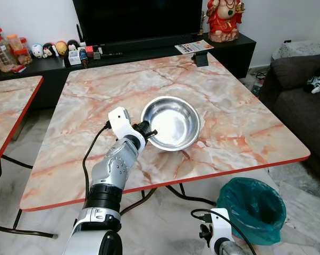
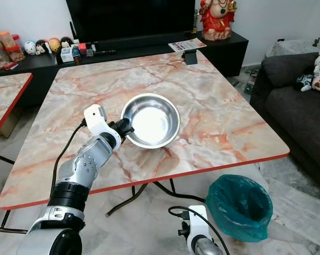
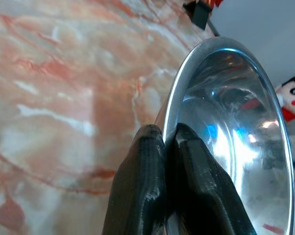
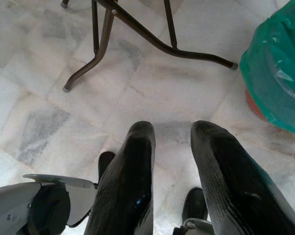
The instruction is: Setting the table
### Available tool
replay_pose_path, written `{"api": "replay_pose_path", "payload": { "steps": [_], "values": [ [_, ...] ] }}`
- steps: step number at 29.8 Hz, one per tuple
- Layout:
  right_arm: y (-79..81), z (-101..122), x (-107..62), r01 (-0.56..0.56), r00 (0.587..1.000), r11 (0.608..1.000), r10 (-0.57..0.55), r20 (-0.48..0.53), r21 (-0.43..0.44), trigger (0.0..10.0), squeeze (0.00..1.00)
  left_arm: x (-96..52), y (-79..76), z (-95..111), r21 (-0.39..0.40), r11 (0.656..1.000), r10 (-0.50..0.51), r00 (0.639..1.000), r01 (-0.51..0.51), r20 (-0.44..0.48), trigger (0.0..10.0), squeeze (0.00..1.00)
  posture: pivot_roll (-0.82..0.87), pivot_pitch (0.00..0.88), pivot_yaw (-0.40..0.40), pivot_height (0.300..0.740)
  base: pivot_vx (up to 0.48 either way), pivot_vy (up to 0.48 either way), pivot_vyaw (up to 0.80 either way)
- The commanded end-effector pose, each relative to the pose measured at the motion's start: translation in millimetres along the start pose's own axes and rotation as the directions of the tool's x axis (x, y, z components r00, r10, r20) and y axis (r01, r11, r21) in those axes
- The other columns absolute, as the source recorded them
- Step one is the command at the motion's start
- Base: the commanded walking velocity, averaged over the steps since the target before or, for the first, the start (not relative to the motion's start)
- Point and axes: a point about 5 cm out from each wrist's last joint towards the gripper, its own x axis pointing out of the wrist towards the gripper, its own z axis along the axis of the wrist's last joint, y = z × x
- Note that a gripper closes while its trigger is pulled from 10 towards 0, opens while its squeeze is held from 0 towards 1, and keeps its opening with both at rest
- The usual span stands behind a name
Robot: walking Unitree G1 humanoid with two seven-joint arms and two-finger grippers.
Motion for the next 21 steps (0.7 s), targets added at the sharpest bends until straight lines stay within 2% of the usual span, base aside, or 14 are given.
{"api": "replay_pose_path", "payload": {
  "steps": [1, 15, 21],
  "values": [
    [1.4, 0, 0.1, -0.004, 1.0, 1.0, 0.004, 0.003, 0.0, 10.0, 0.0, 0.9, -11.6, 8, 0.024, 0.999, -0.031, 0.999, 0.031, 0.009, 10.0, 0.0, 0.02, 0.0, 0.084, 0.74, 0.0, 0.0, 0.0],
    [1.0, -1, -0.3, -0.003, 1.0, 1.0, 0.003, -0.001, 0.003, 10.0, 0.0, 0.3, -11.0, 1, 0.059, 0.998, -0.029, 0.999, 0.032, -0.04, 10.0, 0.0, 0.02, 0.0, 0.085, 0.74, 0.0, 0.0, 0.0],
    [1.7, -4, -0.4, -0.004, 1.0, 1.0, 0.004, -0.02, 0.01, 10.0, 0.0, 1.2, -3.3, -4, 0.071, 0.997, 0.03, 0.997, -0.024, -0.075, 10.0, 0.0, 0.02, 0.0, 0.087, 0.74, 0.0, 0.0, 0.0]
  ]
}}
